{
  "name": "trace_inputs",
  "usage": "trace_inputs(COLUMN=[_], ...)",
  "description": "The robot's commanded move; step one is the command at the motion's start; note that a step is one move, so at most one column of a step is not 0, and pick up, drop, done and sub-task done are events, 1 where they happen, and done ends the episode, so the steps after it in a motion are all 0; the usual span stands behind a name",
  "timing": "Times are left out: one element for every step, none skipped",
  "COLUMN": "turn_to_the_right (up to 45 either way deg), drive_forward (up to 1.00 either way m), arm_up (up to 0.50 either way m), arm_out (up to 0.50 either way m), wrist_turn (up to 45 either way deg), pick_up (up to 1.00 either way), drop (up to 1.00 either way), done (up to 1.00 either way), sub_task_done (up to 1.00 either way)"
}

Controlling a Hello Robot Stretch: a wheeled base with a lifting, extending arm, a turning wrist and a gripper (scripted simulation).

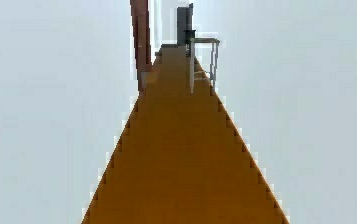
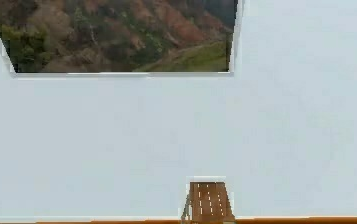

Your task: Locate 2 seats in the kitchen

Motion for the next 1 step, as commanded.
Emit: trace_inputs(turn_to_the_right=[0.0], drive_forward=[1.0], arm_up=[0.0], arm_out=[0.0], wrist_turn=[0.0], pick_up=[0.0], drop=[0.0], done=[0.0], sub_task_done=[0.0])
